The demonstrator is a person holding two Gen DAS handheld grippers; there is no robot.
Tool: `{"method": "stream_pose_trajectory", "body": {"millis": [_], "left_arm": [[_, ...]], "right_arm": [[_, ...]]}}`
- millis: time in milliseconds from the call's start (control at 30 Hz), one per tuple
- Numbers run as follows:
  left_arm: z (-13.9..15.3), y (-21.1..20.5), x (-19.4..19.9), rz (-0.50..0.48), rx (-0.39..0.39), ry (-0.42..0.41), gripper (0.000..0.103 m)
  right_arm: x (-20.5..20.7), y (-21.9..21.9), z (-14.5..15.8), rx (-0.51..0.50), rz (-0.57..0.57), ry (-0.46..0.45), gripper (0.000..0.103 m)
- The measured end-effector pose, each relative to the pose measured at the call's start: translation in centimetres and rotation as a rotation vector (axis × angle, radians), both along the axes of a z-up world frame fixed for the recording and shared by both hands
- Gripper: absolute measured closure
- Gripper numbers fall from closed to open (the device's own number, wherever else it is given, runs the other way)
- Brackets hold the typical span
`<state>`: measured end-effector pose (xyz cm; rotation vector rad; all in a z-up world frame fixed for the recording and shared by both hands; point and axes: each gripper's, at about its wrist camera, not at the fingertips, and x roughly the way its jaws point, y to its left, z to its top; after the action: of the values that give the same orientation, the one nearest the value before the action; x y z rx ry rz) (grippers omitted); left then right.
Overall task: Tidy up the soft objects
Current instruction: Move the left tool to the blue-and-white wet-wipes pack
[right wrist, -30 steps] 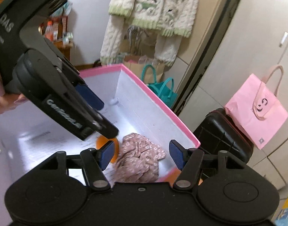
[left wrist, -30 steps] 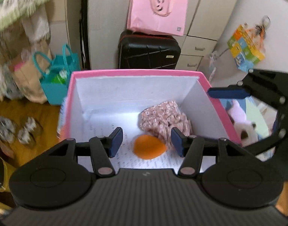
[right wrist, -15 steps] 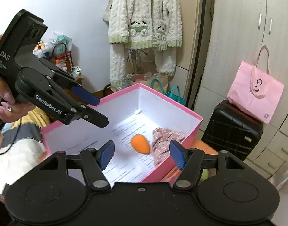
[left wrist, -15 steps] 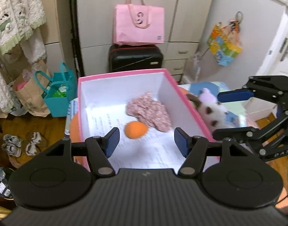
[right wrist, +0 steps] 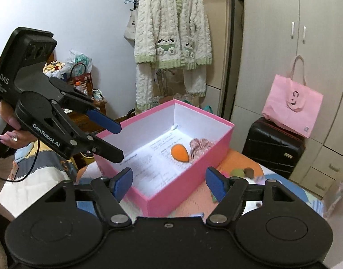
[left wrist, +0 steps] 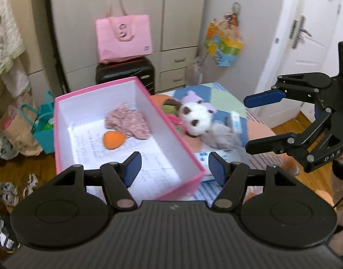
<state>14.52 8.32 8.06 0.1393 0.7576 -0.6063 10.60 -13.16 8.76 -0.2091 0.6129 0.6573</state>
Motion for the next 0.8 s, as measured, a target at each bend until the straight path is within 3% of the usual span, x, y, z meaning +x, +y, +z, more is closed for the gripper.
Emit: {"method": "stream_pose_trajectory", "body": {"millis": [400,600,800], "left_arm": [[-2.1,-6.2,-4.7,-0.153,0.022,-0.019,0.038],[-4.2,-8.3,-5.4,-0.19,-0.021,0.025,0.038],[-6.5,-10.2,-5.3,-0.173,0.0,0.046,0.039]], "right_arm": [[-5.8,-3.6,-2.6,-0.07,-0.037,-0.002,0.023],[-7.1,-5.2,-5.1,-0.085,-0.045,0.039,0.023],[-7.0,-6.2,-7.9,-0.093,-0.057,0.062,0.022]]}}
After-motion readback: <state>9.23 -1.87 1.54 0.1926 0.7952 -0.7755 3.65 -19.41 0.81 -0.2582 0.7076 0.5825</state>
